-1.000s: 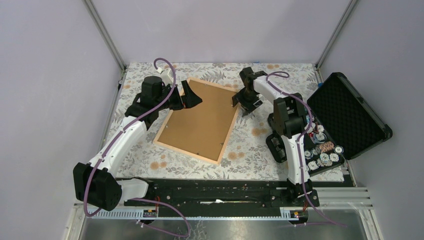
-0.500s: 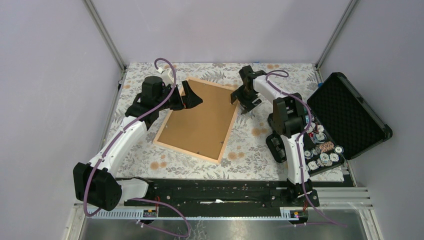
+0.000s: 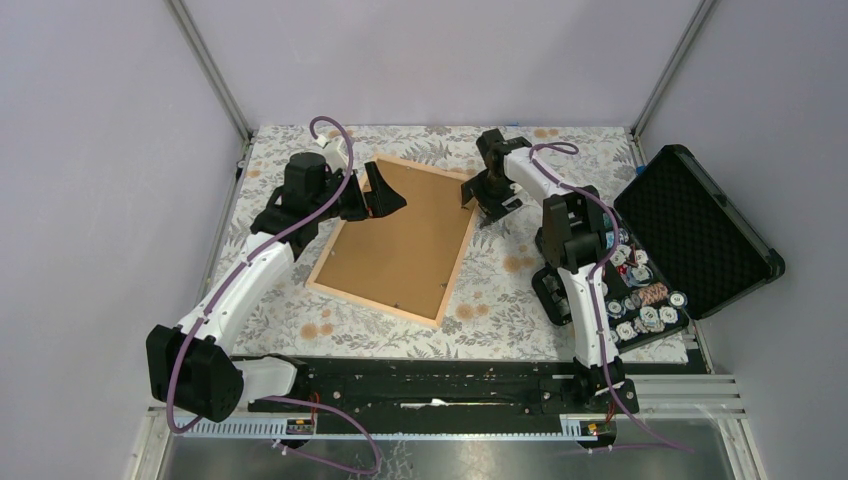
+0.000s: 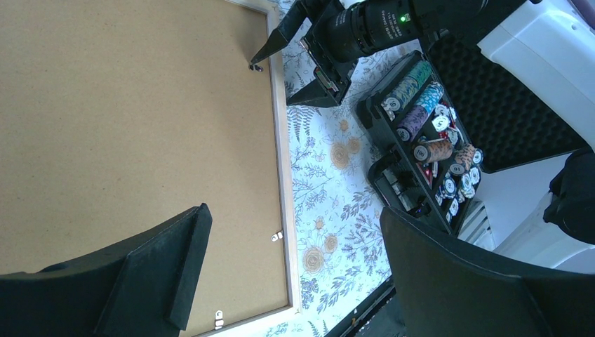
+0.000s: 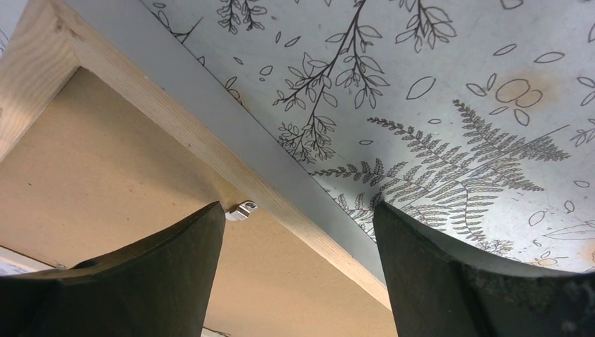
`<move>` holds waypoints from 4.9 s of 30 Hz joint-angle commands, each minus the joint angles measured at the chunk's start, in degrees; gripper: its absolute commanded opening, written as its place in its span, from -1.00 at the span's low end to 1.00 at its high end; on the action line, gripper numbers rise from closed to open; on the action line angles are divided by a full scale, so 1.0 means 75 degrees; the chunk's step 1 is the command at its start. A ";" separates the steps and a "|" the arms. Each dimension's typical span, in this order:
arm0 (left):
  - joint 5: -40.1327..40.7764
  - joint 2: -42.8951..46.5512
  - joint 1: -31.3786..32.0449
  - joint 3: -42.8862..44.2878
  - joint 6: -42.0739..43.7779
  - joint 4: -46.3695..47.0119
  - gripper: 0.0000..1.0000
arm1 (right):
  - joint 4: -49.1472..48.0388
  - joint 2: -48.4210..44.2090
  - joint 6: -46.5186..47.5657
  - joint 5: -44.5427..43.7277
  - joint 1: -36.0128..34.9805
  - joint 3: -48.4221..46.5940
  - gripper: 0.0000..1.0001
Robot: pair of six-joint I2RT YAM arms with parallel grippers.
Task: Put the photo into the frame
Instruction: Install the photo frame at the center of the board, then turn over the photo frame at the center of the board.
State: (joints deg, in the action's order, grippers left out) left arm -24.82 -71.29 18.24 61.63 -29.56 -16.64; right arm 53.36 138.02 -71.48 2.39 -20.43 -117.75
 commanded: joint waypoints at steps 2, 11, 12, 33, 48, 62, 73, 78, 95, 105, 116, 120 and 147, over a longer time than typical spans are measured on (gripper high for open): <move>-0.0133 0.0232 0.0052 0.0252 0.0080 0.0271 0.97 | 0.0516 0.0296 -0.0277 -0.0610 -0.0128 -0.0130 0.67; -0.0113 0.0269 0.0052 0.0256 0.0075 0.0270 0.97 | 0.0975 0.0781 -0.0112 -0.0958 -0.0366 -0.0807 0.62; -0.0107 0.0269 0.0052 0.0254 0.0083 0.0273 0.97 | 0.1001 0.0795 -0.0112 -0.0953 -0.0380 -0.0784 0.61; -0.0089 0.0273 0.0063 0.0248 0.0083 0.0274 0.98 | 0.0340 0.0486 0.1600 -0.1216 -0.0572 0.0186 -0.55; -0.0076 0.0279 0.0074 0.0240 0.0082 0.0278 0.97 | -0.2396 -0.0182 0.7686 -0.0755 -0.0424 0.1474 -1.00; -0.0077 0.0227 0.0076 0.0221 0.0083 0.0297 0.98 | -0.3283 -0.0433 0.9828 0.0500 -0.0164 0.1145 -1.00; -0.0015 0.0140 0.0075 0.0220 0.0095 0.0285 0.97 | -0.1654 -0.1781 0.7760 0.0823 -0.0249 0.0517 0.41; 0.0128 0.0180 0.0071 0.0196 0.0133 0.0262 0.97 | -0.2378 -0.2889 0.7637 0.1054 -0.0636 0.2165 0.52; 0.0848 0.1094 0.0217 -0.0397 0.0508 0.1090 0.98 | -0.4270 -0.8718 0.7626 0.1298 -0.0780 0.6332 0.99; 0.2319 0.2483 0.0322 -0.0103 0.0279 0.1032 0.98 | -0.3803 -1.2106 0.8111 -0.0610 -0.0780 0.6744 0.99; 0.3009 0.2716 0.0322 0.1394 0.0118 -0.0079 0.98 | -0.3557 -1.3341 0.7626 -0.1703 -0.0777 0.6680 0.99; 0.2419 0.1724 0.0342 0.1266 -0.0381 -0.0809 0.97 | -0.3579 -1.3129 0.6689 -0.1920 -0.0773 0.7062 0.99; 0.5265 -0.6580 0.4655 0.4763 -0.0727 -0.2592 0.24 | -0.3639 -1.6432 0.6191 -0.4548 -0.0779 0.8809 0.99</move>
State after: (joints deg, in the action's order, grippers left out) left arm 12.91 -118.67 53.39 92.36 -37.32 -32.12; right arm 27.51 16.19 -29.02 -25.91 -26.24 -52.18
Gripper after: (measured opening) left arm 0.618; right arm 0.994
